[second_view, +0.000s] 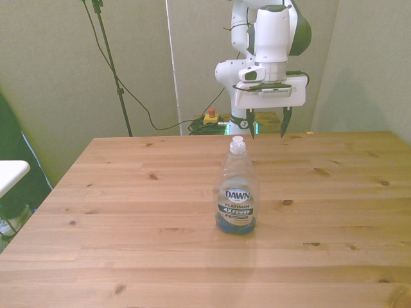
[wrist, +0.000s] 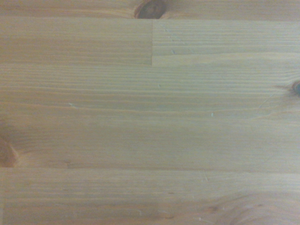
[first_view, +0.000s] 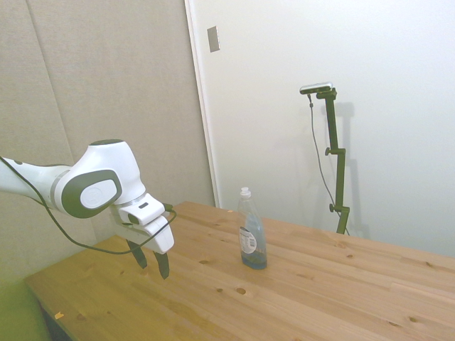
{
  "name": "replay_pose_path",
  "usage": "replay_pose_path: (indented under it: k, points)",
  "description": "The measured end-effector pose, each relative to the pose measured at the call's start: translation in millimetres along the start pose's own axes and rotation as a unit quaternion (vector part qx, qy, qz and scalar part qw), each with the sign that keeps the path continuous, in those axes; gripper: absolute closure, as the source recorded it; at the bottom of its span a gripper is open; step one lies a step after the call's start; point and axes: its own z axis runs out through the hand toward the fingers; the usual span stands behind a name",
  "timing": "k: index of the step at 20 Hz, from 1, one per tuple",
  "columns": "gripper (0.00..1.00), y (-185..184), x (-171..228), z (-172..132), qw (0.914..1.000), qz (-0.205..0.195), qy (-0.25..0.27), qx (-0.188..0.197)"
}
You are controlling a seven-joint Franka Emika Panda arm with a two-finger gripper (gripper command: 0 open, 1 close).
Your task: Knock down the dish soap
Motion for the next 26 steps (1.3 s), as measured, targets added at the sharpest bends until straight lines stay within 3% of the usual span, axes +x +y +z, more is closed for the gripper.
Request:
replay_pose_path:
  k: [6,7,15,26]
  points:
    - [0.00,-4,10,-5,0.9997,0.004,0.023,0.005]
    - [1.00,-6,16,-8,0.9994,0.007,0.032,0.007]
    - [1.00,-31,82,-5,0.9951,0.049,0.083,0.020]
    - [1.00,-46,130,8,0.9885,0.098,0.112,0.027]
